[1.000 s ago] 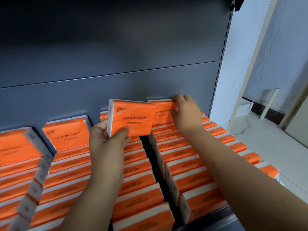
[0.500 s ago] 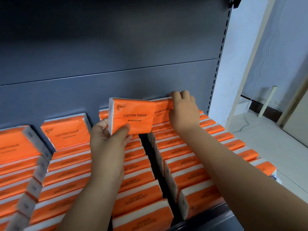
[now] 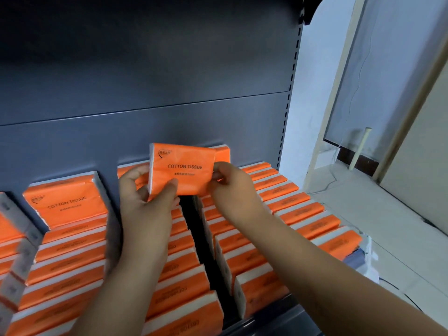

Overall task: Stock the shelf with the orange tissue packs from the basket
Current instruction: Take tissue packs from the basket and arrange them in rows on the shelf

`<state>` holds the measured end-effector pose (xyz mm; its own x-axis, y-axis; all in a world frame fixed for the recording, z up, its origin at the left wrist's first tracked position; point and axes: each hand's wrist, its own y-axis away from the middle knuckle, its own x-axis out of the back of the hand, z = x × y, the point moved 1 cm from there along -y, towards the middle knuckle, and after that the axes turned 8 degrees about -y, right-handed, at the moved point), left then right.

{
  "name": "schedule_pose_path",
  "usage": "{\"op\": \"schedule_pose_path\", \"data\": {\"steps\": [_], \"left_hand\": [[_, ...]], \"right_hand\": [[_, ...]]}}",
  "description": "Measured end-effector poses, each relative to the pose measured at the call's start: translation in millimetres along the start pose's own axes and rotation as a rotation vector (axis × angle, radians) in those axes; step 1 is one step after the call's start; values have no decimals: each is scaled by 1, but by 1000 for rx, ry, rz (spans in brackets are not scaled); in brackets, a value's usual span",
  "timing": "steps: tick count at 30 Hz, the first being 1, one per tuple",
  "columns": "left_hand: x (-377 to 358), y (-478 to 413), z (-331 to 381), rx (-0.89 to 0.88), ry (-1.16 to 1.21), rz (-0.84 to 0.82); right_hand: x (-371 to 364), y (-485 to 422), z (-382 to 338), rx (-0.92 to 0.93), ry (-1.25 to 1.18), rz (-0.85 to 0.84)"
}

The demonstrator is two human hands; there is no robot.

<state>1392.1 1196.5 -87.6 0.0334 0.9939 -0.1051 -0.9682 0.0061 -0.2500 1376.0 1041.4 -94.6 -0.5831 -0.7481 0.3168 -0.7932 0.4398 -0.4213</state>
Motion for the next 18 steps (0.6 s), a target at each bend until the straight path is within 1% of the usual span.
{"op": "schedule_pose_path", "data": {"steps": [3, 5, 6, 8, 10, 12, 18], "left_hand": [[-8, 8, 5, -110, -224, -47], [-16, 11, 3, -156, -358, -76], [-22, 13, 4, -161, -402, -117], [-35, 18, 1, -123, -423, -213], [-49, 24, -1, -70, -395, -305], [-65, 28, -2, -35, -376, -370], [-120, 24, -7, 56, -387, -373]], "right_hand": [[21, -3, 5, -33, 11, 70], [36, -4, 8, -77, -23, 122], [43, -6, 12, -113, -49, 161], [55, -11, 17, -202, -129, 250], [66, -16, 22, -290, -208, 338], [78, -20, 23, -340, -206, 369], [107, -34, 37, -341, -203, 418]]}}
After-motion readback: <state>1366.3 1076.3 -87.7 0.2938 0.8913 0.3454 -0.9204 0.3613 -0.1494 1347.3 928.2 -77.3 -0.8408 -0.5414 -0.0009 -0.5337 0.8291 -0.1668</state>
